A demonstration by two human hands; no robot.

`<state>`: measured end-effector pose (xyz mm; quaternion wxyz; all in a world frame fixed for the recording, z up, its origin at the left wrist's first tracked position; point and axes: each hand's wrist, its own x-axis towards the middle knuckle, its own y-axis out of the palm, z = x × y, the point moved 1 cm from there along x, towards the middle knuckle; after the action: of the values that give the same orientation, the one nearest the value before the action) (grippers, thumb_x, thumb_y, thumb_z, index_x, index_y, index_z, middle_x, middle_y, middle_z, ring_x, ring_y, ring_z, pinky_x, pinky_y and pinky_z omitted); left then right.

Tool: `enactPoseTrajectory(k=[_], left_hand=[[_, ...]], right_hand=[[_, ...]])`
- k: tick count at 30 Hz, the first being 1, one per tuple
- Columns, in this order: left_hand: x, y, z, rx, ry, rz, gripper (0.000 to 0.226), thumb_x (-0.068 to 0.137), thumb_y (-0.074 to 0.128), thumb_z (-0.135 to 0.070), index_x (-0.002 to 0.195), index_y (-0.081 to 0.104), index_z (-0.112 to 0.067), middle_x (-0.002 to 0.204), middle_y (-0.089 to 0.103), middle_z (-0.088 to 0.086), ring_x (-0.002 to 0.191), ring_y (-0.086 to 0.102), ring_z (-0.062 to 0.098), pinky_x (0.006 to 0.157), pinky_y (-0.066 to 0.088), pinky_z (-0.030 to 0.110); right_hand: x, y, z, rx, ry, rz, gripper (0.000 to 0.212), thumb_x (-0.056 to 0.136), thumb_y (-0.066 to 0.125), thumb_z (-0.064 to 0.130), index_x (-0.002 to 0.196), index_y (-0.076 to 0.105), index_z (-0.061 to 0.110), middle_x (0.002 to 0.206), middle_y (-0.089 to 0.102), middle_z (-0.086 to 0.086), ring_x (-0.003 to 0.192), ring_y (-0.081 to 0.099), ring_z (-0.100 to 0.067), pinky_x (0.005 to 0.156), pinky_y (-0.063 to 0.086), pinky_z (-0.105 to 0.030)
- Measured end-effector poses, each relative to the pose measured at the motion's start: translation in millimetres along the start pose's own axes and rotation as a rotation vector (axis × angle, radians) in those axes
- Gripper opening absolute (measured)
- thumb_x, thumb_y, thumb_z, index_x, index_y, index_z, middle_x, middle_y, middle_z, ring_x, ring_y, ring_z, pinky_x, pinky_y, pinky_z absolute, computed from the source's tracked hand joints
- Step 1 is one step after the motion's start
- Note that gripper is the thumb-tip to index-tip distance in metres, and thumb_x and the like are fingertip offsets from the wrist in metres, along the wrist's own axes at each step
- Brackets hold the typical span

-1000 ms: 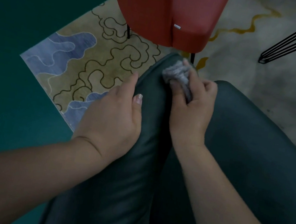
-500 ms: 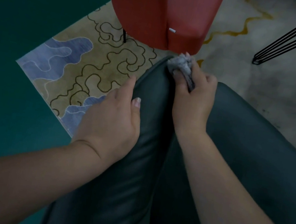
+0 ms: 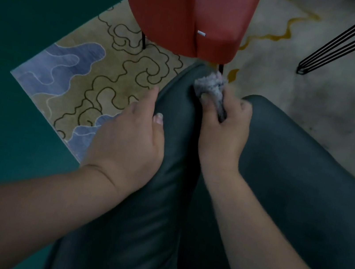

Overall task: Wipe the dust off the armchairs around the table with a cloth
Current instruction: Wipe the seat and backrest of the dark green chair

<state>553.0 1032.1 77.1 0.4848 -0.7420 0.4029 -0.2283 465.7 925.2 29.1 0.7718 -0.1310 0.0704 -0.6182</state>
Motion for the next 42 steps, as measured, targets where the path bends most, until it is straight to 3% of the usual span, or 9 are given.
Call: enactPoseTrajectory(k=[6, 11, 13, 18, 22, 26, 29, 34, 42], left_hand=[[1, -1, 2, -0.028, 0.015, -0.009, 0.053, 0.098, 0.031, -0.026, 0.15, 0.024, -0.022, 0.145, 0.044, 0.006, 0.126, 0.043, 0.024, 0.094, 0.033, 0.03], [2, 0, 2, -0.045, 0.036, -0.018, 0.052, 0.099, 0.032, -0.023, 0.15, 0.025, -0.019, 0.148, 0.041, 0.005, 0.13, 0.041, 0.022, 0.101, 0.031, 0.029], [2, -1, 2, -0.036, 0.036, -0.027, 0.052, 0.098, 0.031, -0.025, 0.15, 0.025, -0.019, 0.148, 0.041, 0.005, 0.13, 0.042, 0.023, 0.101, 0.033, 0.032], [4, -1, 1, -0.021, 0.013, -0.022, 0.052, 0.099, 0.033, -0.022, 0.15, 0.024, -0.019, 0.149, 0.04, 0.007, 0.13, 0.041, 0.025, 0.101, 0.034, 0.034], [4, -2, 0, -0.017, 0.003, -0.019, 0.051, 0.1, 0.032, -0.023, 0.15, 0.024, -0.018, 0.146, 0.043, 0.01, 0.127, 0.043, 0.027, 0.097, 0.035, 0.034], [4, -5, -3, -0.028, -0.001, -0.006, 0.051, 0.101, 0.031, -0.024, 0.15, 0.025, -0.018, 0.136, 0.051, 0.014, 0.119, 0.048, 0.031, 0.09, 0.036, 0.034], [1, -10, -4, -0.026, -0.023, 0.075, 0.051, 0.102, 0.029, -0.029, 0.152, 0.019, -0.021, 0.135, 0.052, 0.014, 0.117, 0.048, 0.031, 0.082, 0.032, 0.031], [-38, -32, 7, -0.085, -0.117, 0.22, 0.055, 0.102, 0.036, -0.029, 0.152, 0.016, -0.021, 0.149, 0.036, 0.011, 0.131, 0.038, 0.027, 0.102, 0.03, 0.031], [-148, -83, 42, 0.116, 0.029, 0.239, 0.052, 0.1, 0.037, -0.031, 0.148, 0.03, -0.013, 0.148, 0.039, 0.007, 0.13, 0.04, 0.027, 0.102, 0.038, 0.043]], right_hand=[[-49, -9, 3, -0.1, -0.299, 0.116, 0.046, 0.087, 0.061, 0.022, 0.131, 0.054, 0.033, 0.099, 0.042, -0.001, 0.09, 0.048, -0.021, 0.085, 0.047, -0.029], [13, -1, -6, 0.016, 0.025, -0.003, 0.037, 0.09, 0.064, 0.018, 0.128, 0.061, 0.016, 0.098, 0.041, 0.002, 0.089, 0.051, -0.009, 0.086, 0.04, -0.008], [4, -1, -5, 0.044, 0.054, -0.019, 0.037, 0.091, 0.064, 0.018, 0.128, 0.061, 0.016, 0.098, 0.04, 0.002, 0.087, 0.049, -0.006, 0.084, 0.039, -0.008], [-84, -18, -5, -0.006, -0.159, 0.103, 0.055, 0.087, 0.064, 0.015, 0.133, 0.048, 0.04, 0.099, 0.039, 0.003, 0.087, 0.046, -0.003, 0.083, 0.042, -0.009], [-120, -34, -14, 0.052, -0.07, 0.149, 0.056, 0.086, 0.062, 0.019, 0.129, 0.048, 0.051, 0.099, 0.042, 0.004, 0.09, 0.048, 0.0, 0.085, 0.038, -0.005], [-145, -50, -8, 0.011, -0.082, 0.187, 0.055, 0.084, 0.066, 0.011, 0.132, 0.052, 0.034, 0.098, 0.042, 0.003, 0.089, 0.047, 0.0, 0.087, 0.038, -0.006], [-168, -63, -2, -0.021, -0.079, 0.257, 0.057, 0.083, 0.07, 0.008, 0.131, 0.053, 0.035, 0.097, 0.043, 0.006, 0.09, 0.049, -0.001, 0.086, 0.039, -0.006], [-178, -86, 20, -0.004, -0.003, 0.256, 0.051, 0.086, 0.067, 0.01, 0.124, 0.054, 0.041, 0.093, 0.042, 0.01, 0.085, 0.051, 0.003, 0.08, 0.037, -0.002], [-189, -90, 69, -0.182, 0.082, 0.258, 0.037, 0.092, 0.061, 0.026, 0.128, 0.058, 0.016, 0.093, 0.041, 0.013, 0.081, 0.047, 0.012, 0.072, 0.033, 0.002]])
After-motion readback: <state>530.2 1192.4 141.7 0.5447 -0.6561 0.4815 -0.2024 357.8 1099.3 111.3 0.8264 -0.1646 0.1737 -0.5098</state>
